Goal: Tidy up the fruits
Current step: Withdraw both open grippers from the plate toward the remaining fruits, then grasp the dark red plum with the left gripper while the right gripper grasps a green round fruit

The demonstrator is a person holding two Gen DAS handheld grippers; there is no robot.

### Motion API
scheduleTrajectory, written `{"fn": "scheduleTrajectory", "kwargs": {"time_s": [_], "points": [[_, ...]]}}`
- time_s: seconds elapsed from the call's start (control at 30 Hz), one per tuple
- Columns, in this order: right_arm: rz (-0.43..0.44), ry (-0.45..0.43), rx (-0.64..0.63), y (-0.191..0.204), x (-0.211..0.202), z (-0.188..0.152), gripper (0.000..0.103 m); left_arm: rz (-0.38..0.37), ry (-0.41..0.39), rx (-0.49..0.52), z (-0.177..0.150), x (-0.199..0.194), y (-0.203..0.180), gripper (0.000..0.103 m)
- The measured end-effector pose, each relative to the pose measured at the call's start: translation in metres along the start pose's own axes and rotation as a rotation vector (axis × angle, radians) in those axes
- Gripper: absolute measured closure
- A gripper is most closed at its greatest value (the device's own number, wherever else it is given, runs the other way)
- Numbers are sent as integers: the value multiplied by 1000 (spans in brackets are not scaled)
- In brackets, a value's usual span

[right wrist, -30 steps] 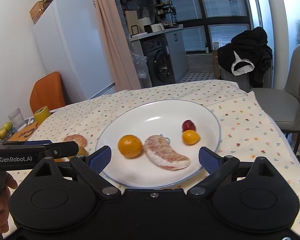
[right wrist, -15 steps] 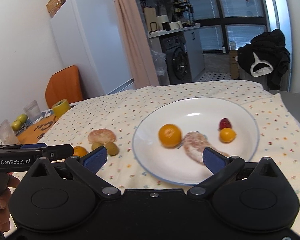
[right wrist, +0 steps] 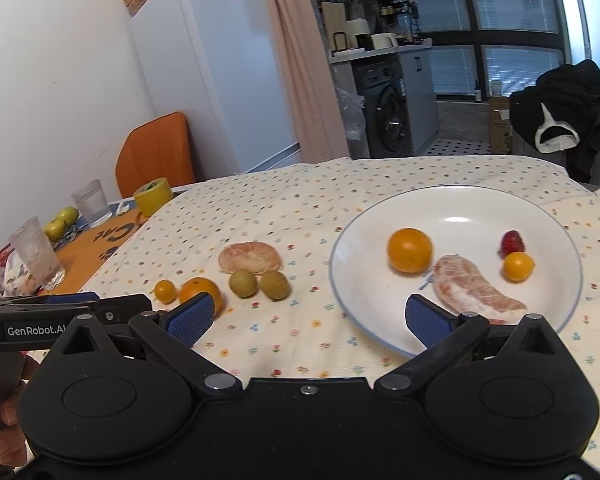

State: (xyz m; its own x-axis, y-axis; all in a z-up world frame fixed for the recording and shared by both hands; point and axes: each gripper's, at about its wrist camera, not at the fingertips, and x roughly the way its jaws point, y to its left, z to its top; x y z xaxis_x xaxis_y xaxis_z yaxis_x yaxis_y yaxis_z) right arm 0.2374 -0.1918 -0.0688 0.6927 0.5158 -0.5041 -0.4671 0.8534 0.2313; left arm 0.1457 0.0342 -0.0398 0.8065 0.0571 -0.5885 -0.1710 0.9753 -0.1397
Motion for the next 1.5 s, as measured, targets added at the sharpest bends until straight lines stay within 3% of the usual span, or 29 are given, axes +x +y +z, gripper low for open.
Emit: {"fn": "scheduleTrajectory", "kwargs": {"time_s": [0.4,0.83,1.07,1.5], "points": [[64,13,-82,24,10,1,2,-11,-8,-22,-8,9,11,22],[108,67,-114,34,30,2,25,-39,40,-29,-14,40,15,52],[128,87,-121,41,43,4,27,-44,64,-34,-16,51,21,80],[167,128,-137,59,68,5,31,-18,35,-66,-12,37,44,80]]}}
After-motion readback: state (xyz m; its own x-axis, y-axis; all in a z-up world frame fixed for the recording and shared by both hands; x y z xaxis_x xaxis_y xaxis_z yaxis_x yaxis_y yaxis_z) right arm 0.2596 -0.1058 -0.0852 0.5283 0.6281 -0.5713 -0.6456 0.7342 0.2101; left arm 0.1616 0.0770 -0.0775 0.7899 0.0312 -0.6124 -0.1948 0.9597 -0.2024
